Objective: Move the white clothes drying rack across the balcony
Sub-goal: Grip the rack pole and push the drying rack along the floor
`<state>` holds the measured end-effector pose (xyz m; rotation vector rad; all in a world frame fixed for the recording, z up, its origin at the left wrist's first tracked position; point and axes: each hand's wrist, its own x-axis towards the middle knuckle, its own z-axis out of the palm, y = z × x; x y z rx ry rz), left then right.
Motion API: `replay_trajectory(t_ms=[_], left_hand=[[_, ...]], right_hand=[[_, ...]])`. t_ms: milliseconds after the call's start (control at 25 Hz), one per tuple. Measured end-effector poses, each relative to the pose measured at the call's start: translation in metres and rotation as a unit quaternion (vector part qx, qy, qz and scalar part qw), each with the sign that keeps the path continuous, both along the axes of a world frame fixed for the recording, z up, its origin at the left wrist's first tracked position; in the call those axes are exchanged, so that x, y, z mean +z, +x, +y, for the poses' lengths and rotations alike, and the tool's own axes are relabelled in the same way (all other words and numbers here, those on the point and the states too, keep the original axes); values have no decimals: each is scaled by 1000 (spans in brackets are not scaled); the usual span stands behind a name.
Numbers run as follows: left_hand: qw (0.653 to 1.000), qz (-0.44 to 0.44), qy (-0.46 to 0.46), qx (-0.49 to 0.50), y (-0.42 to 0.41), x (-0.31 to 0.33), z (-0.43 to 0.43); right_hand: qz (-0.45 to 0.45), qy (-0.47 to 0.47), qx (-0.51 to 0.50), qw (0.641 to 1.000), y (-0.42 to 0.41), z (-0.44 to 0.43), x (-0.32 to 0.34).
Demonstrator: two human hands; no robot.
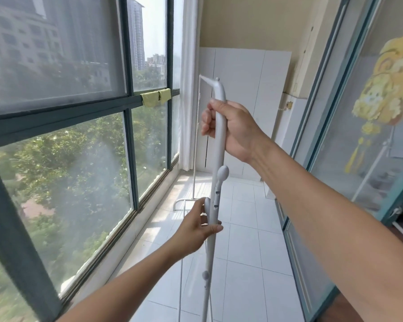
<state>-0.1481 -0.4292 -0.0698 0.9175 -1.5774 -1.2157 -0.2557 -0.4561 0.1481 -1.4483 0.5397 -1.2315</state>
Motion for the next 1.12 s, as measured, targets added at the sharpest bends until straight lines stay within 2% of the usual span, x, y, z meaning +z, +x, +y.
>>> replay_trajectory(t_ms=[320, 760, 1120], left_hand=[[1000, 6, 12, 0, -47, 5, -115], [998, -28, 0, 57, -160, 7, -272], [995, -66, -15, 78, -209, 8, -393]], right_hand=[[26, 9, -66, 997, -42, -112, 4], [47, 25, -101, 993, -145, -276, -2], [58, 21, -116, 991, -189, -401, -6]])
